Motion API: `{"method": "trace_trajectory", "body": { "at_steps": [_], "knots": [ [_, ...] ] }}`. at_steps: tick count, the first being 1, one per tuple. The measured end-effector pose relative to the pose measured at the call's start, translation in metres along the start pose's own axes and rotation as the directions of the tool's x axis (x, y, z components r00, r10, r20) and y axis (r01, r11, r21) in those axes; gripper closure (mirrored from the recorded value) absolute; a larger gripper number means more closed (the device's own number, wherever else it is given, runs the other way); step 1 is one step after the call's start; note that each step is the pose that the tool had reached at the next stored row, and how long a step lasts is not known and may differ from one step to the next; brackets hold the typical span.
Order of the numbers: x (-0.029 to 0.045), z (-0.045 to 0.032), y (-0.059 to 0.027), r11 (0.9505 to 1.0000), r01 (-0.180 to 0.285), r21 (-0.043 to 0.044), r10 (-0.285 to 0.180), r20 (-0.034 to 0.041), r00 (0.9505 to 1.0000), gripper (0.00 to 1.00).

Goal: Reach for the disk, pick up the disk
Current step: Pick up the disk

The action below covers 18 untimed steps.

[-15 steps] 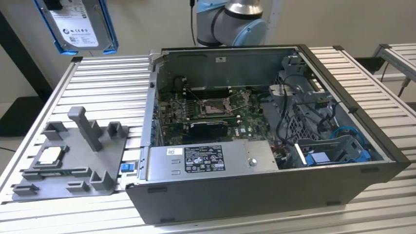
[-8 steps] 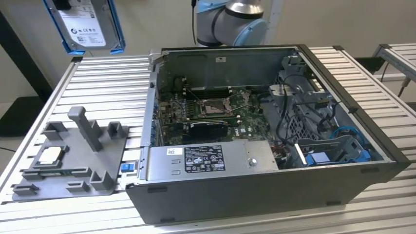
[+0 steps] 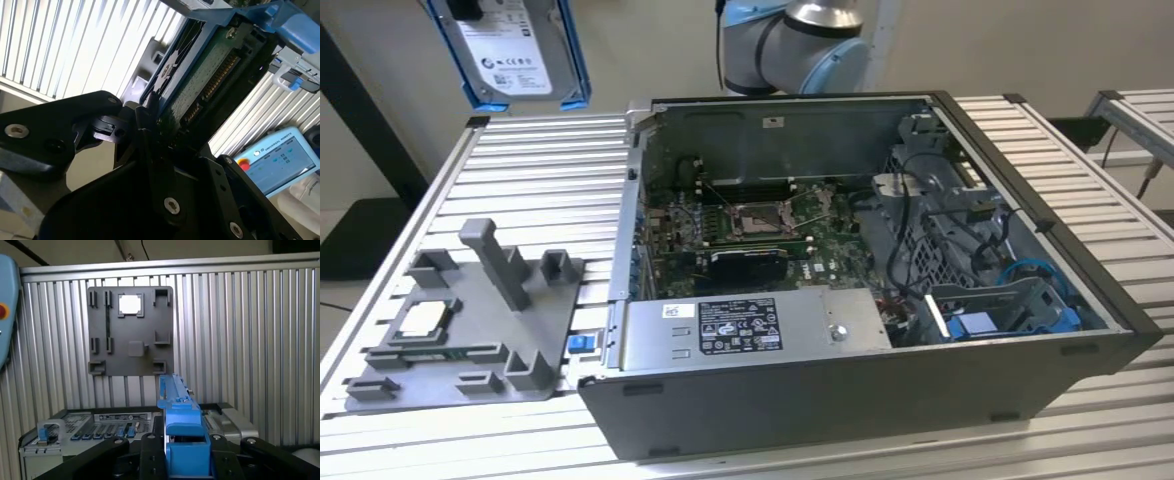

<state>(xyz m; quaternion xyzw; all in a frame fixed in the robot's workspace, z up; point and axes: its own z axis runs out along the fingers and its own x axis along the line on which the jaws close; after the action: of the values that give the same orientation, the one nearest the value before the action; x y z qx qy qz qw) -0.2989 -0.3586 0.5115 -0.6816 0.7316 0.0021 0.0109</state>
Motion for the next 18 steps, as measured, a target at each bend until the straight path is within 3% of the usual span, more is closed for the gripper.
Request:
{"method": "trace_trajectory", "body": {
  "at_steps": [18],
  "knots": [
    [-0.0023,0.0005,-0.0330,1.0000,0.000,0.0001,0.000,0.0001,1.0000,1.00]
  ]
}}
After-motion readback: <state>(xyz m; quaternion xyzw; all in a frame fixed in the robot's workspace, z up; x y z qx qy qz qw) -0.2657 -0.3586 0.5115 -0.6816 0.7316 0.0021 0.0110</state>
